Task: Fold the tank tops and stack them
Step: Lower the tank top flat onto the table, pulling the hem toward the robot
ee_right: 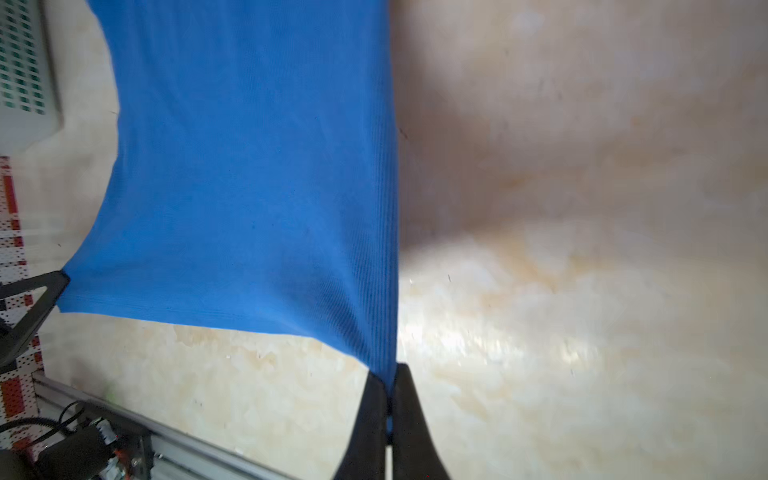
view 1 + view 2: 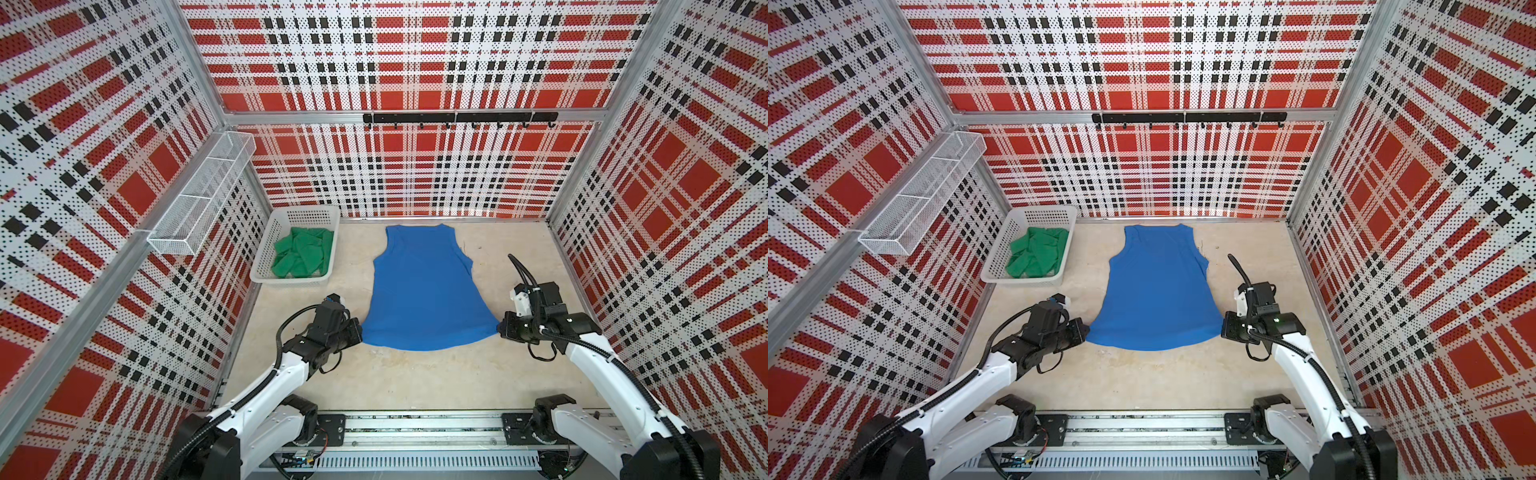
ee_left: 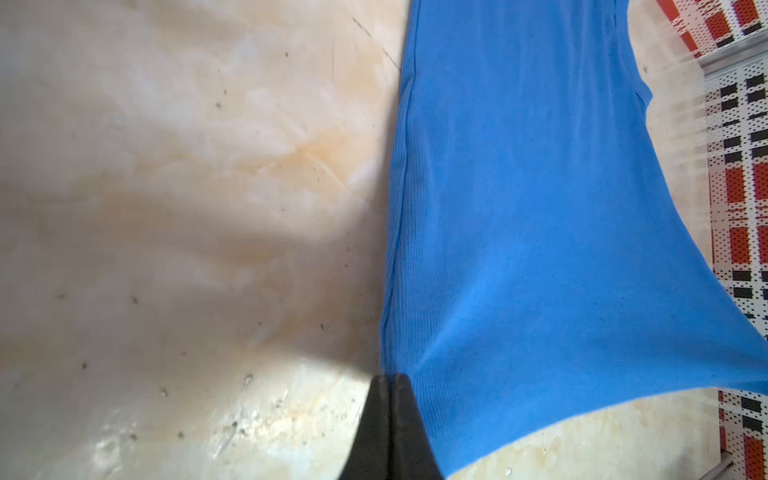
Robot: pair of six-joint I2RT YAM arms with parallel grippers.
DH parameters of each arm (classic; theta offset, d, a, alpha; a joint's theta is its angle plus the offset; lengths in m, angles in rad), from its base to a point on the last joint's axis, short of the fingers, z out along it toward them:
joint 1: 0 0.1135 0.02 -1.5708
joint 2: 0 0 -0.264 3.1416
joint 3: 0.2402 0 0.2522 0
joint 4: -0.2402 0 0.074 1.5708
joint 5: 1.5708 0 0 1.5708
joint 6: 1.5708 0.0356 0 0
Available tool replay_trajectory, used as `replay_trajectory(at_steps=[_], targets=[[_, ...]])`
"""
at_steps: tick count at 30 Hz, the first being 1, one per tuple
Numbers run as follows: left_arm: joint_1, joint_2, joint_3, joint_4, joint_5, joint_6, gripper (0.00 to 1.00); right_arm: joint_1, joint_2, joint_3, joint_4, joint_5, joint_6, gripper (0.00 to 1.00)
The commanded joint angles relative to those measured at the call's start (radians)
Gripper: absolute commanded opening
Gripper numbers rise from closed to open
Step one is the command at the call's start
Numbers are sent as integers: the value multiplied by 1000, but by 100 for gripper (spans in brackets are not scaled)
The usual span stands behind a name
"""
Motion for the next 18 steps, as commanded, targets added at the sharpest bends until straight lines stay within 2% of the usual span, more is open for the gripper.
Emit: replay_trajectory(at_steps=[1, 3, 6, 9, 12, 15, 18], targets=[[-34, -38, 57, -112, -51, -71, 42, 8, -33, 70, -272, 74, 52, 20], [-22, -49, 131, -190, -95, -33, 61, 7, -46, 118, -352, 137, 44, 37], [31, -4, 254, -247, -134, 58, 68, 7, 7, 188, -384, 227, 22, 48], [31, 92, 328, -225, -143, 114, 67, 12, 73, 222, -291, 206, 13, 51], [-36, 192, 351, -168, -124, 109, 59, 83, 129, 235, -196, 207, 47, 50], [-111, 238, 309, -159, -137, 71, 56, 184, 182, 220, -145, 228, 82, 48], [-111, 182, 198, -118, -137, 18, 54, 208, 221, 163, -81, 226, 116, 46]])
